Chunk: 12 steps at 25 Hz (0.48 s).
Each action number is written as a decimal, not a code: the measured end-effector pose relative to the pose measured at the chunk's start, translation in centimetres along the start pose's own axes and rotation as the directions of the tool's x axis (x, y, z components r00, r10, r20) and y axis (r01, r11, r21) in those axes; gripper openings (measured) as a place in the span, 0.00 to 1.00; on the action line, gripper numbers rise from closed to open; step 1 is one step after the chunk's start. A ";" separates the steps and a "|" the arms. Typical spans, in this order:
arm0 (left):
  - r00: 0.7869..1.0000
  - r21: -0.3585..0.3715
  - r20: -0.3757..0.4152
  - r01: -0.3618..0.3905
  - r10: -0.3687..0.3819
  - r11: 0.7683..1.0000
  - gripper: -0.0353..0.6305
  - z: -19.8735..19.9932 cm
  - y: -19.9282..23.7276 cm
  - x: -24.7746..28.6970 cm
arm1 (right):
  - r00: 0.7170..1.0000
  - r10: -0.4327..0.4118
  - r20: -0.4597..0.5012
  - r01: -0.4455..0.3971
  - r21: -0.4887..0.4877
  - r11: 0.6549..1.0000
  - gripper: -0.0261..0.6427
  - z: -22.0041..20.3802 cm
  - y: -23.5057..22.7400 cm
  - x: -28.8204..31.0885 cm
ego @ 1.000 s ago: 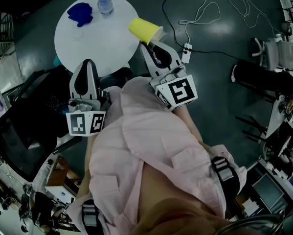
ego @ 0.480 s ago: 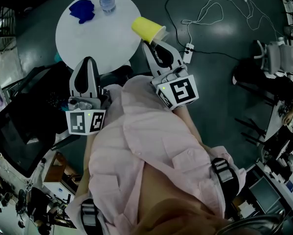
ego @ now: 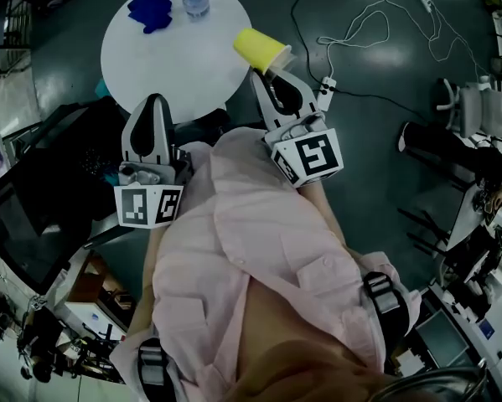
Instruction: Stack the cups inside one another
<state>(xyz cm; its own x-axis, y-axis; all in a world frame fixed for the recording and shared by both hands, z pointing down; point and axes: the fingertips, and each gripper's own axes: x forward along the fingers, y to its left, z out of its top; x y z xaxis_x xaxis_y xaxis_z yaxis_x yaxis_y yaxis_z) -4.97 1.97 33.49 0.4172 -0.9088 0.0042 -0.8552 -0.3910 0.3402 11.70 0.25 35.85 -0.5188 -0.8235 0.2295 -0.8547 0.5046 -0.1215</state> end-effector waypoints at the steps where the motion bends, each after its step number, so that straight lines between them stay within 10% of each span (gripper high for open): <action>1: 1.000 -0.001 0.001 -0.003 0.003 1.000 0.08 0.0 0.1 0.0 | 1.000 0.002 -0.003 -0.002 0.000 1.000 0.11 0.0 0.0 0.1; 12: 1.000 -0.025 -0.002 -0.026 0.026 0.999 0.08 -0.2 0.4 0.0 | 1.000 -0.008 -0.017 0.007 -0.020 1.000 0.11 0.0 -0.7 0.4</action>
<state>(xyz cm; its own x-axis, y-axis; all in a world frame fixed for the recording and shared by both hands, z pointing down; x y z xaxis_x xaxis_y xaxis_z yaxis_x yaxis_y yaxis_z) -5.22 1.81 33.82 0.3958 -0.9182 0.0151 -0.8577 -0.3637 0.3633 12.11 -0.45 36.04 -0.5118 -0.8227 0.2473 -0.8581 0.5035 -0.1009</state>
